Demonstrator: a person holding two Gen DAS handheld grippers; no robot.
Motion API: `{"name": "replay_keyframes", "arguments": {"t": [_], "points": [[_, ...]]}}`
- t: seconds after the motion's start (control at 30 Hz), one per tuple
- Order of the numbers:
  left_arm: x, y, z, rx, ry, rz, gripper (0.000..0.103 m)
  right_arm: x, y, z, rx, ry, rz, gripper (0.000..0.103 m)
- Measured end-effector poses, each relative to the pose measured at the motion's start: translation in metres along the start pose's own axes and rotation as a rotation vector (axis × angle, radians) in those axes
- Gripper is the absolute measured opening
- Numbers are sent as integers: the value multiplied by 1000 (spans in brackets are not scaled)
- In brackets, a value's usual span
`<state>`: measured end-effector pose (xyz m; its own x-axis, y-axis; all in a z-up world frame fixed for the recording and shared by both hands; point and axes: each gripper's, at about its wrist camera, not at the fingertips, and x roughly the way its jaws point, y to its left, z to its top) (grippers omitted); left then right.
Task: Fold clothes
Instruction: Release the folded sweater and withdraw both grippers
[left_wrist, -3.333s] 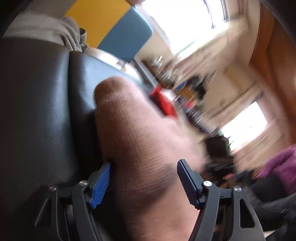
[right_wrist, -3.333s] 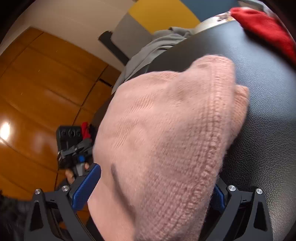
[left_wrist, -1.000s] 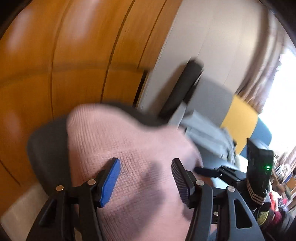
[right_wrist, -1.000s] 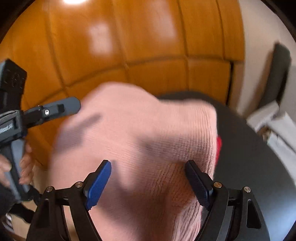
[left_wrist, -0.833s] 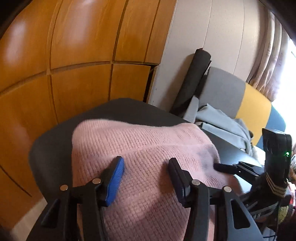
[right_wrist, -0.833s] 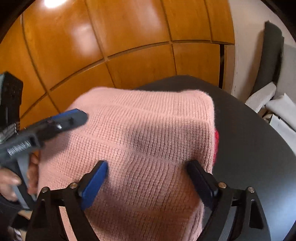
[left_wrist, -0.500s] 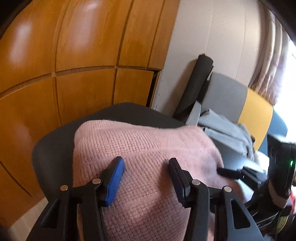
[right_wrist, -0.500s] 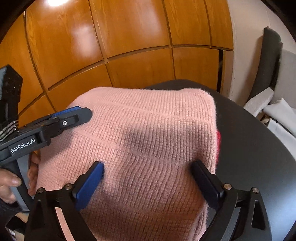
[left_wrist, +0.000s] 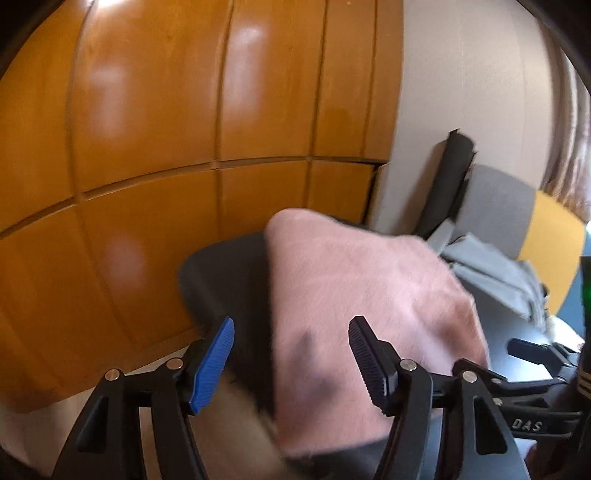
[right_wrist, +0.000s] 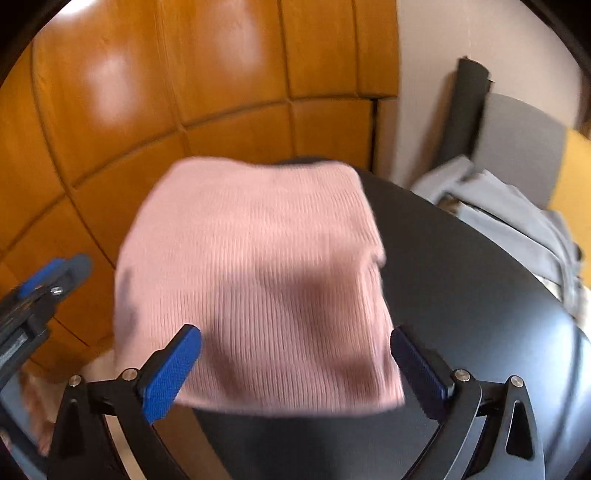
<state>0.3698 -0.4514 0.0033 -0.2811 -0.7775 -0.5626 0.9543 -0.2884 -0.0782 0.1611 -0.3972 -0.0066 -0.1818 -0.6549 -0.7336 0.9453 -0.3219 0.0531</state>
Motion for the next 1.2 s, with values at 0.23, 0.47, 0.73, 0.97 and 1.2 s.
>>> {"name": "replay_keyframes", "arguments": {"t": [0.23,0.47,0.73,0.97,1.2], "points": [[-63,-19,-16,77,-50,-2,65,-63,7,-36,-18,-159,20,103],[-100,-42,-12,143,-35,-29,61,-104,9,-48,-30,-228,-5,103],[-96,-40,-15,72,41,-62,59,-114,11,-55,-27,-237,-43,103],[-95,-37,-16,67,58,-44,59,-112,18,-56,-30,-245,-31,103],[-91,-37,-19,69,72,-23,59,-111,15,-55,-5,-256,-20,103]]}}
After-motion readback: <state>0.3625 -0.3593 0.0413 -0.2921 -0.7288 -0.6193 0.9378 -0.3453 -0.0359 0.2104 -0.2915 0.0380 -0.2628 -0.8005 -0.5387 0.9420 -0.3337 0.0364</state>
